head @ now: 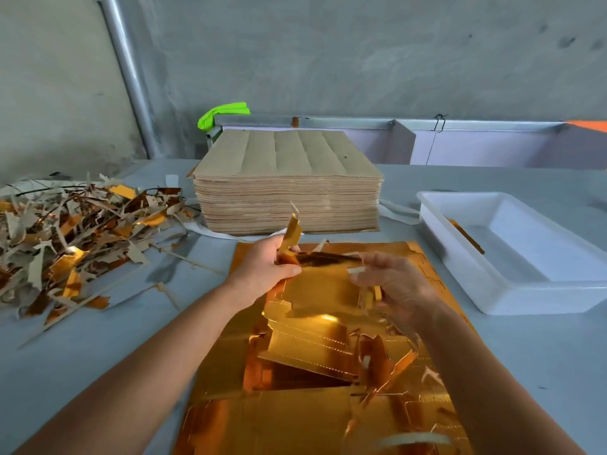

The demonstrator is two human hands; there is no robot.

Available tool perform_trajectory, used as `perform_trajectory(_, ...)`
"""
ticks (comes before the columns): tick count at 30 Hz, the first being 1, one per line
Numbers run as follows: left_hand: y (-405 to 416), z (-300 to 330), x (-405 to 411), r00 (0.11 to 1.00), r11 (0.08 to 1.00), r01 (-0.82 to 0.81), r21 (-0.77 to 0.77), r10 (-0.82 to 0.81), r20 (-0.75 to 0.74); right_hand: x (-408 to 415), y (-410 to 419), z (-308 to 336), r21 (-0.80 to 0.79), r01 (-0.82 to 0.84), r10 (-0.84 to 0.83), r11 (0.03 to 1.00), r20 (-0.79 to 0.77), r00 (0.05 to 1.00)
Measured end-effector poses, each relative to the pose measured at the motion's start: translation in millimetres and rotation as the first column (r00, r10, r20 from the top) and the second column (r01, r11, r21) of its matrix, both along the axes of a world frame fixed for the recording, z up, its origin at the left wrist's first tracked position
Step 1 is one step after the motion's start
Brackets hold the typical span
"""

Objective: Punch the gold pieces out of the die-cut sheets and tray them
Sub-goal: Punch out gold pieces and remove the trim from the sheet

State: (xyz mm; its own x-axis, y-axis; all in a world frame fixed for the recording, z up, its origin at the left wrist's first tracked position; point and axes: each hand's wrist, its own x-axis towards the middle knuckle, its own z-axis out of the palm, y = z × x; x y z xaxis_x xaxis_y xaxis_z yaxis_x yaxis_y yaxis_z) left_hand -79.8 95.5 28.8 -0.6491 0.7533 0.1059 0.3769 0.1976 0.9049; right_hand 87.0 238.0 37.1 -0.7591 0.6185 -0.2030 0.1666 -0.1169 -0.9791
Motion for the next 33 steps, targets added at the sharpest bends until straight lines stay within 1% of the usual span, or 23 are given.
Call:
perform_trajectory(2,0,2,0,0.994,0.996,0.085,-0.036,-0.087,-0.06,-1,1,9,0.161,-0.165,0.141,0.973,0.149,0.979)
perform_trajectory(4,3,3,2,0.988,0.989,0.141,-0.043,-0.143,-0.063,-8,-3,15,0.279,-0.277,0.2,0.919,0.273,0.941)
perform_trajectory(6,3,4,5,0.985,0.985,0.173,-0.004,-0.173,-0.016,-14,-8,15,0.346,-0.335,0.223,0.877,0.325,0.919)
perform_trajectory(8,2,5,6,0.985,0.985,0.168,0.03,-0.169,0.03,-17,-12,12,0.388,-0.32,0.202,0.864,0.314,0.928)
perform_trajectory(9,2,4,5,0.988,0.989,0.14,0.046,-0.142,0.057,-18,-13,10,0.416,-0.285,0.169,0.864,0.293,0.941)
perform_trajectory(10,3,3,4,0.99,0.995,0.071,0.069,-0.079,0.115,-18,-15,7,0.453,-0.238,0.125,0.859,0.264,0.956)
perform_trajectory(11,5,2,4,0.978,0.995,-0.023,0.098,0.002,0.209,-18,-17,4,0.489,-0.183,0.079,0.853,0.224,0.971)
perform_trajectory(13,12,1,3,0.908,0.967,-0.224,0.122,0.161,0.388,-19,-21,-2,0.526,-0.066,-0.002,0.848,0.128,0.992)
perform_trajectory(14,14,1,3,0.872,0.951,-0.285,0.122,0.205,0.444,-19,-23,-5,0.526,-0.014,-0.039,0.851,0.09,0.995)
perform_trajectory(15,16,2,4,0.849,0.938,-0.323,0.126,0.228,0.477,-19,-25,-8,0.519,0.035,-0.078,0.854,0.061,0.995)
perform_trajectory(17,17,3,3,0.833,0.92,-0.372,0.124,0.272,0.483,-20,-26,-13,0.503,0.117,-0.155,0.856,0.033,0.987)
perform_trajectory(19,16,5,2,0.849,0.922,-0.365,0.126,0.275,0.451,-19,-25,-15,0.474,0.156,-0.193,0.867,0.03,0.981)
perform_trajectory(21,15,5,0,0.862,0.92,-0.363,0.145,0.273,0.427,-17,-23,-15,0.41,0.191,-0.224,0.892,0.033,0.974)
perform_trajectory(22,14,7,-1,0.846,0.901,-0.405,0.155,0.305,0.438,-16,-20,-16,0.351,0.224,-0.25,0.909,0.032,0.968)
perform_trajectory(24,12,9,-5,0.775,0.84,-0.516,0.166,0.375,0.509,-13,-16,-15,0.192,0.305,-0.315,0.933,0.026,0.949)
perform_trajectory(25,11,9,-7,0.743,0.818,-0.55,0.169,0.386,0.547,-12,-15,-15,0.14,0.339,-0.346,0.93,0.028,0.938)
perform_trajectory(27,8,8,-10,0.715,0.809,-0.564,0.164,0.38,0.587,-9,-12,-15,0.107,0.361,-0.367,0.926,0.038,0.93)
perform_trajectory(29,4,6,-10,0.715,0.823,-0.545,0.16,0.356,0.601,-5,-10,-14,0.041,0.376,-0.378,0.926,0.035,0.925)
perform_trajectory(30,2,5,-11,0.723,0.846,-0.511,0.15,0.328,0.608,-4,-8,-14,-0.011,0.387,-0.387,0.922,0.033,0.922)
perform_trajectory(31,1,5,-11,0.742,0.882,-0.451,0.133,0.288,0.605,-2,-6,-13,-0.066,0.391,-0.39,0.918,0.035,0.92)
perform_trajectory(33,-1,3,-9,0.822,0.96,-0.278,0.044,0.214,0.528,0,-2,-12,-0.13,0.376,-0.375,0.917,0.038,0.926)
